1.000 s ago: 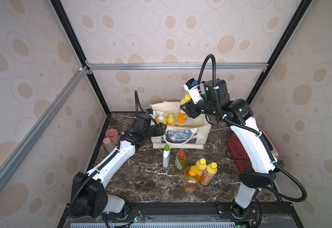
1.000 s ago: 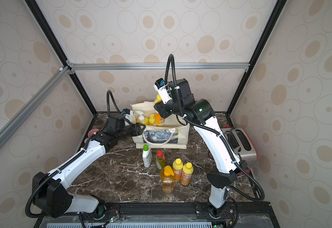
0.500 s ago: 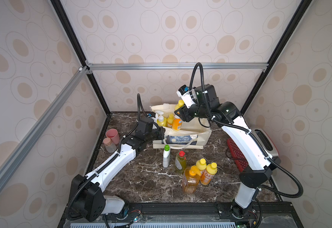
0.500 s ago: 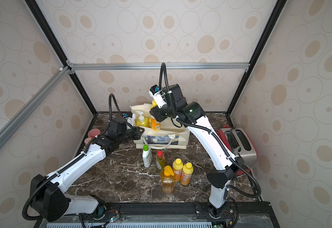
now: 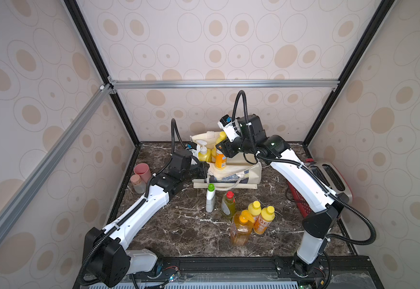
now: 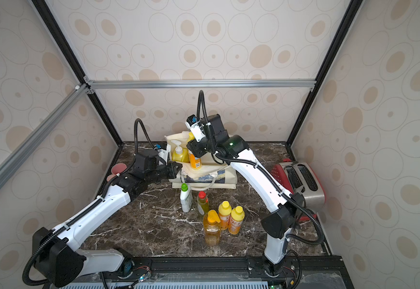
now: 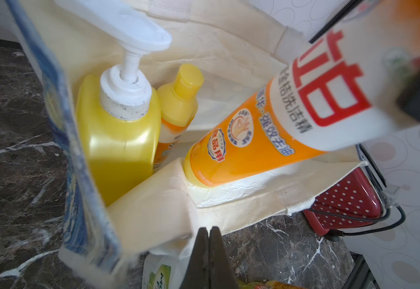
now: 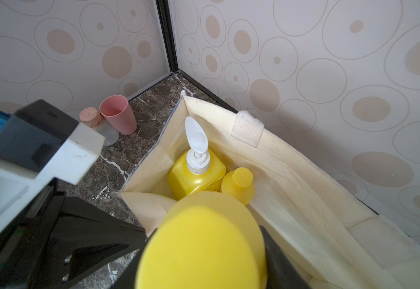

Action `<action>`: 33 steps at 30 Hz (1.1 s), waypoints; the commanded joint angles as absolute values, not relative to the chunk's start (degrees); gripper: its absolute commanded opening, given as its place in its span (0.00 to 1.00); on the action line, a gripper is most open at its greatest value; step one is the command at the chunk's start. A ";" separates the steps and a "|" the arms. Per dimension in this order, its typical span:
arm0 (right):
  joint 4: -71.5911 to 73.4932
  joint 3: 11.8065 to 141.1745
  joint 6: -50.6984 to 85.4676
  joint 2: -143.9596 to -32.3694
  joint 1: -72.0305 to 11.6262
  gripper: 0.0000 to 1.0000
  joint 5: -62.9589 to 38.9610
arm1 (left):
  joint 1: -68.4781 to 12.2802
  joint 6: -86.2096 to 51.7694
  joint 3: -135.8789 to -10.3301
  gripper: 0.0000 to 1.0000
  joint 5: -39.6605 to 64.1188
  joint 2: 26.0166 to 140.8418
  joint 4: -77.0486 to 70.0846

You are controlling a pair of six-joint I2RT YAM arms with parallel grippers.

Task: Pack dish soap into the shopping bag
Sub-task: Place the bottle of dish soap in the shopping bag.

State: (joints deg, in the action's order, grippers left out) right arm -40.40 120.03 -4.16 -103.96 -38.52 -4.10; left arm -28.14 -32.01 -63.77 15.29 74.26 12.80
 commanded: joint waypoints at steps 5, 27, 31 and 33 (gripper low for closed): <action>-33.98 125.73 -6.21 -102.62 -38.62 0.31 -4.24 | -28.50 -31.10 -65.82 0.00 16.78 74.09 13.39; -26.76 115.88 -8.72 -95.64 -38.60 0.30 -1.05 | -31.82 -28.05 -71.89 0.96 8.34 78.12 26.22; -25.28 113.55 -8.79 -93.54 -38.59 0.30 -0.75 | -32.54 -28.80 -70.39 0.99 6.82 74.32 27.15; -25.12 113.19 -8.75 -93.09 -38.58 0.30 -0.79 | -32.63 -29.24 -69.26 0.99 5.03 73.20 27.05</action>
